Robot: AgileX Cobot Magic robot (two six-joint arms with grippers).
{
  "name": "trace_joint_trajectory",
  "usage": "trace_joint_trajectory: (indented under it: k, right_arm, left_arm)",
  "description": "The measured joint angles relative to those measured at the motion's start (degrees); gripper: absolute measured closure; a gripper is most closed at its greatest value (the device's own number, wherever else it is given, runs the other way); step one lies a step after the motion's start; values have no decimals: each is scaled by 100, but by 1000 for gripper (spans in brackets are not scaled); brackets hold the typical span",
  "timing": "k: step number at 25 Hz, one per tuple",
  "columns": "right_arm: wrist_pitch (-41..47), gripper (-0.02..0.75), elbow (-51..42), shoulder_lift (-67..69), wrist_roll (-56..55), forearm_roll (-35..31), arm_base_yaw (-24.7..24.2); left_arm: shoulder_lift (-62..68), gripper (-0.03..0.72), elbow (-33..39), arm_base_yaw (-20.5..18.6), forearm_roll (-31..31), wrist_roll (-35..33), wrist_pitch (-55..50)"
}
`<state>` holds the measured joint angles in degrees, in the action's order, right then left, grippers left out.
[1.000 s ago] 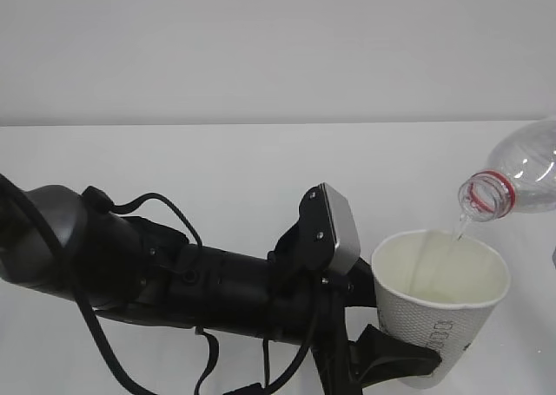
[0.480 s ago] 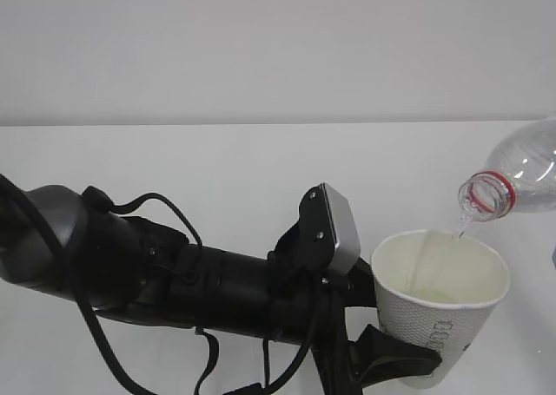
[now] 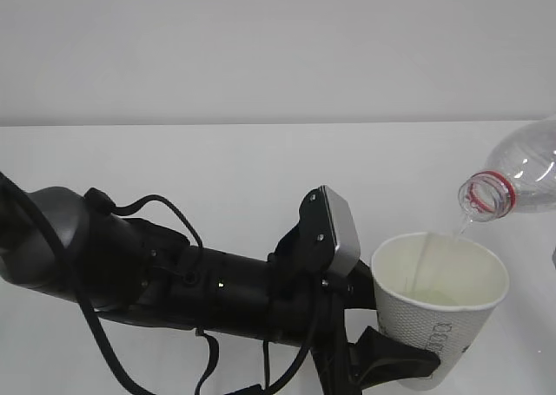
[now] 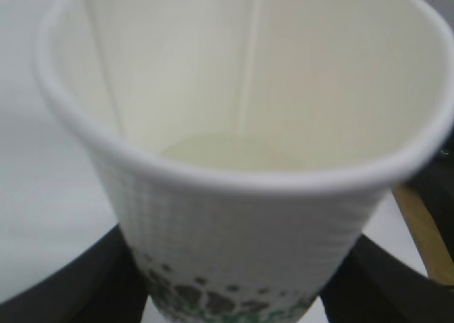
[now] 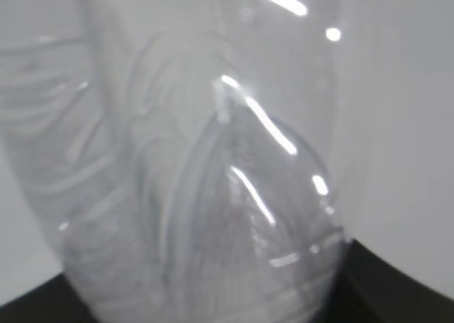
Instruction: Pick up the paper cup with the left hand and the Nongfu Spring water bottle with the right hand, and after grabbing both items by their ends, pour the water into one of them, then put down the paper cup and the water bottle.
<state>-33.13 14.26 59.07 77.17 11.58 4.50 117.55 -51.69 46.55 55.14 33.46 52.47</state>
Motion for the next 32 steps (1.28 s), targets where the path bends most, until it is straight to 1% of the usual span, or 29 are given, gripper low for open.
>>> trace_joint_trajectory:
  k: [32]
  right_arm:
    - [-13, 316, 0, 0, 44, -10, 0]
  left_arm:
    - [0, 195, 0, 0, 0, 0, 0]
